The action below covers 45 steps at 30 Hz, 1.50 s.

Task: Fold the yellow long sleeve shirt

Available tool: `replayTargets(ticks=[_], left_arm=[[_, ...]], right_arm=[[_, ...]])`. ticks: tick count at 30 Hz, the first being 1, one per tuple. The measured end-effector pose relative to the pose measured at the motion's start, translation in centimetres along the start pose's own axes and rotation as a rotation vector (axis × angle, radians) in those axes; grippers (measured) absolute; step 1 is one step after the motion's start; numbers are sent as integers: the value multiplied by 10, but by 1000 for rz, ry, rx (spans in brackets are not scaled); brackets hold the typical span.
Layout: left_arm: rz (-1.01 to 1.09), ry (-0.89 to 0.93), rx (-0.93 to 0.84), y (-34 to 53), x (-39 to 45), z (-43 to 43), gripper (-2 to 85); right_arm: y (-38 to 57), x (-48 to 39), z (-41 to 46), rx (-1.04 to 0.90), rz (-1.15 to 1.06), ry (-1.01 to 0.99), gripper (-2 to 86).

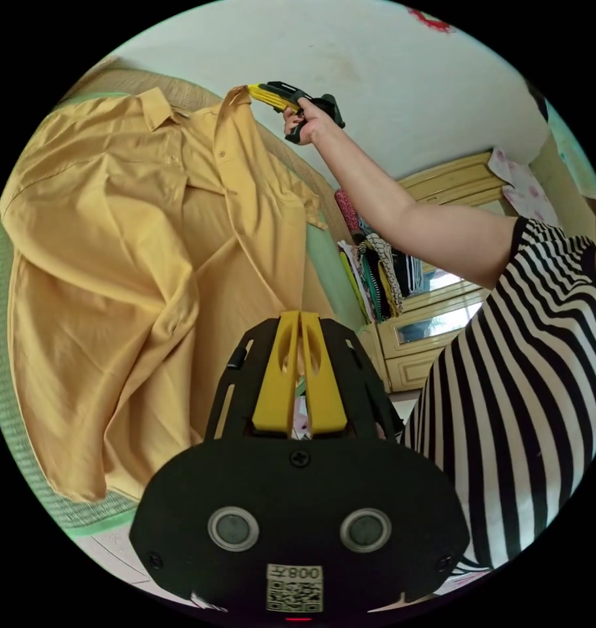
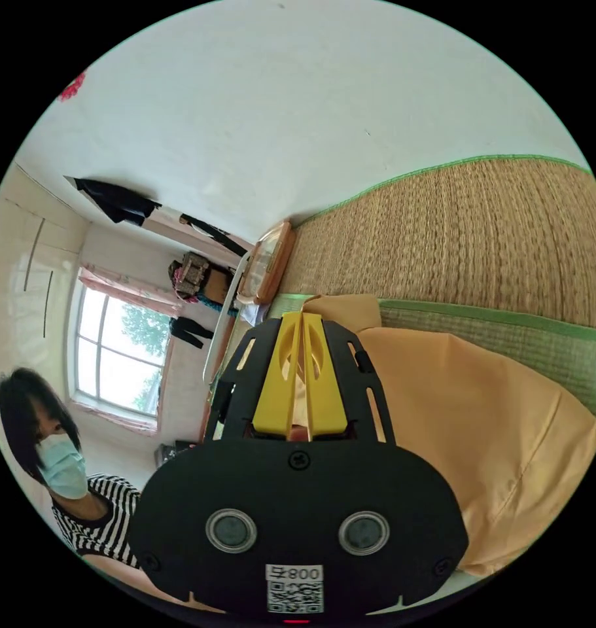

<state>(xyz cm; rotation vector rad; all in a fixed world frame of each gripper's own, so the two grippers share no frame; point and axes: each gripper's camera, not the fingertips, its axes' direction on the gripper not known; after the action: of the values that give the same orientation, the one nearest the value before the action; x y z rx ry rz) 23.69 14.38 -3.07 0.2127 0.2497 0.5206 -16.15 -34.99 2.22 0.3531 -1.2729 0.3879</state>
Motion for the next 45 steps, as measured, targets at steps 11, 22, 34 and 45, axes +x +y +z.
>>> replayTargets(ticks=[11,22,34,45], left_arm=[[-119,-40,-67,32,-44,11,17],[-145,-226,86,74,-41,-57,67],[-368,-369,0,84,-120,-67,37],[-426,-325,127,135,-102,-92,25]], right_arm=[[18,49,63,-110,115,83,41],[129,-35,-29,-154,-62,247,81],[388,-127,22,-468,-75,391,67],[464,-104,-127,-289,150,683,86]])
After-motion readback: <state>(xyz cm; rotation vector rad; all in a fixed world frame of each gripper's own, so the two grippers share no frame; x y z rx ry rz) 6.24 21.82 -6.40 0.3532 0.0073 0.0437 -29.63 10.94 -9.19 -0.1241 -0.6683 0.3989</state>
